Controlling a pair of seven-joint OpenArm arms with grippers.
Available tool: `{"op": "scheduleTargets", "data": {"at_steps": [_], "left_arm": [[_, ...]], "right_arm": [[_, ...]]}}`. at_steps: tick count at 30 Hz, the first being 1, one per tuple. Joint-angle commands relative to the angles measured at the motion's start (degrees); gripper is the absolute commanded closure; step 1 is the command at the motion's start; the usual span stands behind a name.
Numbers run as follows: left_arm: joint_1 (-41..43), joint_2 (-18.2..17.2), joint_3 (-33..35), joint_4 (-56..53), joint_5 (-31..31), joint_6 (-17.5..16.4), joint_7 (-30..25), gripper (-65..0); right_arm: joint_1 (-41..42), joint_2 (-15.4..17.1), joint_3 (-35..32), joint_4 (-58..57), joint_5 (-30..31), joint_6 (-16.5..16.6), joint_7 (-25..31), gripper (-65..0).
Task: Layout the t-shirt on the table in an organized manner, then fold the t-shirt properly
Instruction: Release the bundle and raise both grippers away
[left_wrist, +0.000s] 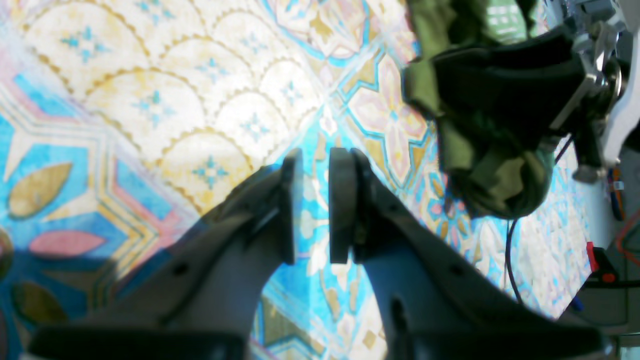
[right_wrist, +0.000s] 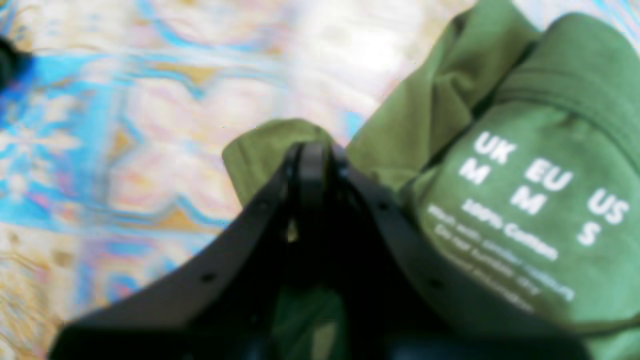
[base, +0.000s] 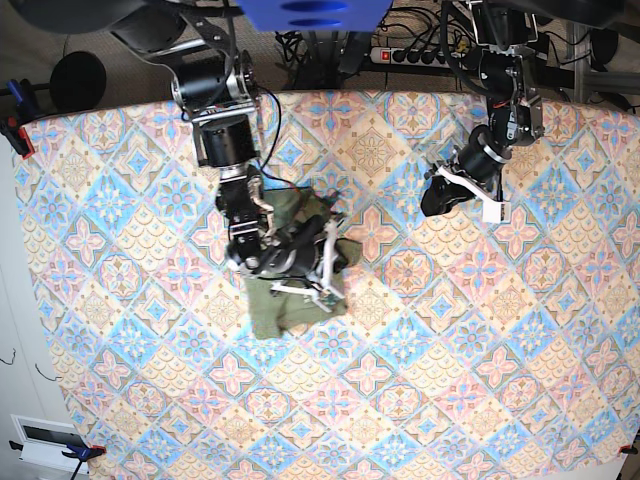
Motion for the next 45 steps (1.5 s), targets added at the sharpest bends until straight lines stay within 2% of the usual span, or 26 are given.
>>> {"op": "scheduleTargets", "data": {"at_steps": [1,7,12,21,25,27,34,39,45], "left_arm": [[-0.58,-0.40,-0.22,1.05,-1.12,-0.69,-1.04,-8.4],[-0.84,-0.32,-0.13,1.05,-1.12,-0.69,-1.04,-8.4],[-0.84,-0.32,-0.13,1.05,-1.12,-0.69,-1.04,-8.4],[-0.84,-0.32,-0.04,1.05,-1.12,-0.69,-1.04,-8.4],[-0.84,-0.32,0.13,1.05,-1.21,-0.69,-1.04,-8.4],[-0.76,-0.32,0.22,2.11,-1.21,-0.69,-1.04,-8.4],[1.88,-0.23,0.31,12.04,-1.12,-0.60,-0.69,-8.4],[4.25,-0.23,-0.13,17.76,-1.12,-0.60,3.35,-8.4],[10.32,-0.58,-0.57,25.76,-0.86,-0.60,3.88,-8.4]], "right_arm": [[1.36,0.81,0.84,0.75,-1.04,-0.45,-0.59,-1.5],[1.36,4.68,4.62,0.75,-1.04,-0.45,-0.42,-1.5],[1.36,9.16,4.62,0.75,-1.04,-0.45,2.83,-1.6],[1.44,14.70,4.79,0.84,-1.04,-0.45,3.01,-1.5],[1.18,14.79,5.67,6.46,-0.95,-0.45,2.39,-1.5],[0.30,14.61,6.02,11.21,-0.95,-0.45,0.20,-1.5],[-9.72,11.10,9.45,31.17,-0.95,-0.45,-6.84,-1.5],[-16.40,10.92,9.80,44.00,-0.87,-0.45,-11.06,-1.5],[-27.22,10.92,16.48,53.41,-0.87,-0.45,-12.90,-1.5]]}}
